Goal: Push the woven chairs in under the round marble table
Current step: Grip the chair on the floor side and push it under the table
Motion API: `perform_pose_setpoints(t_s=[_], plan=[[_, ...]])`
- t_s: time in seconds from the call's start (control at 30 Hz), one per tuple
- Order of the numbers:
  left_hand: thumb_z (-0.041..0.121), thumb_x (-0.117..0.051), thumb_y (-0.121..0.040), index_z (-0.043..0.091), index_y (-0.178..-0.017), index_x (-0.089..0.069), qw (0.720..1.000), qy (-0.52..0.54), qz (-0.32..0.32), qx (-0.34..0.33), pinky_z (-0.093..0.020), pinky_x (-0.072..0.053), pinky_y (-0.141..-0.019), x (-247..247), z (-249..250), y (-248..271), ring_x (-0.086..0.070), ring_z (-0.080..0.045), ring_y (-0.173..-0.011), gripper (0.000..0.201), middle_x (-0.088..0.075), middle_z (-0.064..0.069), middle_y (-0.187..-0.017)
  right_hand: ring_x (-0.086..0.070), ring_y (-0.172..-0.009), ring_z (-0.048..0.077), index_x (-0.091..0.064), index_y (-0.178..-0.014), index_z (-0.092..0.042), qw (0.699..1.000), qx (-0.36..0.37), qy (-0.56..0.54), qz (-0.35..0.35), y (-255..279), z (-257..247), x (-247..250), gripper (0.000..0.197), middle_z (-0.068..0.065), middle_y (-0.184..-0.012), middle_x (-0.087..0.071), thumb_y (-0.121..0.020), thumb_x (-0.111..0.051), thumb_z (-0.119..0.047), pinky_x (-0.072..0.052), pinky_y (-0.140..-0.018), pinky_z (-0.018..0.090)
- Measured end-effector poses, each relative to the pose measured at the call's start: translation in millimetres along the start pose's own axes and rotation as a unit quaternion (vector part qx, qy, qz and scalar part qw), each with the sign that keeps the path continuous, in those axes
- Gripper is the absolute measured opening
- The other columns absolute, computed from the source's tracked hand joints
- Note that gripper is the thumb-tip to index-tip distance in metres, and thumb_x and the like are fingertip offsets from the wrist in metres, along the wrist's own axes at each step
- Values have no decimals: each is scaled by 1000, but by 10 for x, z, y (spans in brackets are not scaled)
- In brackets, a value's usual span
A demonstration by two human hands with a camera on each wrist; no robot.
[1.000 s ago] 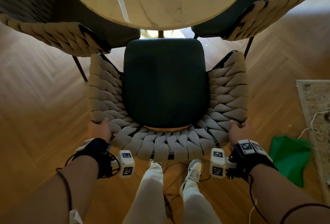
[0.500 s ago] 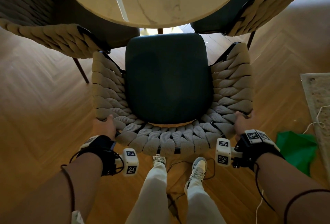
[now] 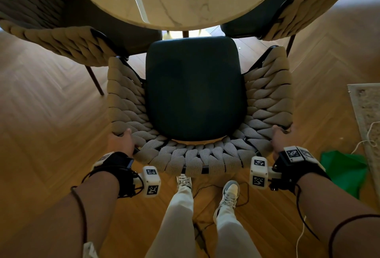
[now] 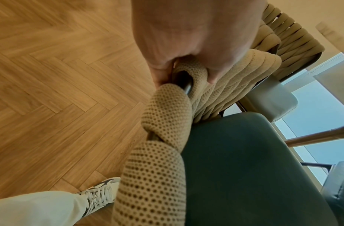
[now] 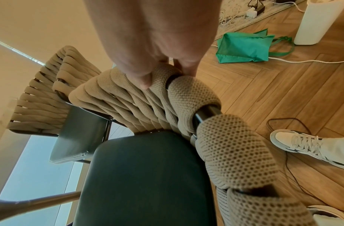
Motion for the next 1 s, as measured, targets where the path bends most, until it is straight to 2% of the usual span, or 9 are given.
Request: perform_pose_setpoints(t_s=[0.13,0.33,0.47,0.57,0.73,0.83,1.0], plan=[[43,-60,-90,11,-138,-44,1000,-2,-2,-3,-56,-48,-102,3,-3,9,-59,-40,-116,60,-58,-17,-133,-48,-133,40,-22,-154,-33,1000,-8,3,-4,37,-17,16,77,12,-151,-46,-85,-55,-41,-37,-111,56],[46,-61,-89,9,-138,-44,1000,-22,-5,-7,-55,-47,-102,35,7,9,-58,-42,-117,64,-58,-18,-133,-46,-134,42,-18,-154,-36,1000,-18,19,-12,18,-9,5,79,12,-153,-43,-85,-56,-43,-37,-110,58],[44,-63,-86,9,-136,-46,1000,-7,-14,-4,-56,-49,-100,36,12,6,-61,-42,-113,63,-60,-17,-130,-39,-139,42,-17,-156,-30,1000,-20,20,-10,-42,-1,21,73,14,-157,-36,-94,-56,-33,-32,-114,55],[45,-61,-86,7,-135,-48,999,-35,-14,0,-54,-51,-98,38,14,-3,-62,-42,-110,63,-62,-17,-123,-40,-138,43,-20,-156,-26,1000,-4,28,5,-24,-28,35,71,15,-156,-38,-94,-54,-31,-31,-115,53],[41,-62,-87,7,-133,-50,1000,-19,-2,-4,-54,-50,-100,38,0,-17,-61,-42,-111,59,-62,-17,-126,-41,-137,43,-16,-156,-29,1000,-4,23,-5,-15,-10,1,73,16,-156,-37,-93,-52,-34,-32,-114,56],[37,-63,-90,4,-133,-49,1000,-19,5,-1,-48,-50,-97,48,-5,-7,-60,-42,-113,57,-60,-17,-125,-38,-139,43,-16,-157,-27,1000,-10,18,-8,1,-7,0,72,16,-157,-35,-95,-52,-32,-30,-116,54],[43,-63,-85,8,-133,-49,1000,-4,-3,2,-57,-51,-97,33,-37,-43,-61,-41,-107,62,-61,-16,-122,-46,-133,44,-16,-155,-32,999,-2,33,-13,71,-30,-9,77,16,-153,-41,-87,-52,-40,-37,-110,57]])
Point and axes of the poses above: each hand's wrist, its own y-axis away from the middle knuckle, its own x-axis out of the back of the hand, z = x × y, the point moved 9 cm from there along -y, towards the middle knuckle
